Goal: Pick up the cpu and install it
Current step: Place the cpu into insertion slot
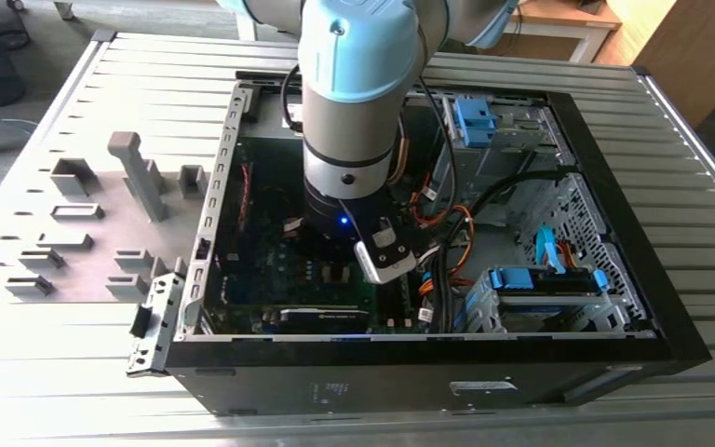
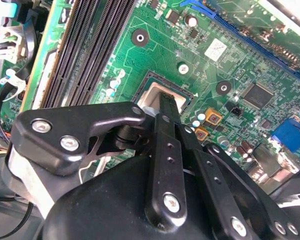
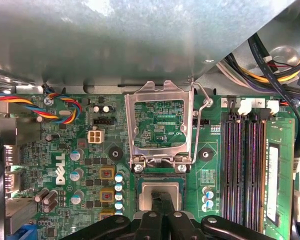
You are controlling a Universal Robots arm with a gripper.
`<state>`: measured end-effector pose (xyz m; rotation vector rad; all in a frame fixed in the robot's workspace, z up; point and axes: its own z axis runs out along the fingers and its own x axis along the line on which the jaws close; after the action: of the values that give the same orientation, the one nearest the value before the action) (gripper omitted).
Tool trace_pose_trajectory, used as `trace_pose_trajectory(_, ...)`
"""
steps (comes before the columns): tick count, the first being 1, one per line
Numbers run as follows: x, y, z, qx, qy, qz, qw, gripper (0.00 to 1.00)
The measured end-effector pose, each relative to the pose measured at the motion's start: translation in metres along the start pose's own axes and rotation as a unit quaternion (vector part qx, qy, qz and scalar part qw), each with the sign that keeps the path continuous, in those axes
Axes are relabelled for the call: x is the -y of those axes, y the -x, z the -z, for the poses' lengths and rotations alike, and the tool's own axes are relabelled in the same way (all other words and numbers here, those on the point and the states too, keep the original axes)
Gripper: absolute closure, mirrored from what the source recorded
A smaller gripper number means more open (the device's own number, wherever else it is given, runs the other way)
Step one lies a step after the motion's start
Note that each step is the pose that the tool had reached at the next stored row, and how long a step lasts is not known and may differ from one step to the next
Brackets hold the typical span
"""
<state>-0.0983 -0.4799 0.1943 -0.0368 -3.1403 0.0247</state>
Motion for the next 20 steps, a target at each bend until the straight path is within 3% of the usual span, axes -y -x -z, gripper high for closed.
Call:
trace_pose_trajectory(11,-0.0002,0.0001,0.0007,0.0003,0.0006,0.000,1.00000,0.89)
trace_pose_trajectory(20,0.0003,0.0000,0.0251,0.0000,0.0000,0.000,1.00000,0.89)
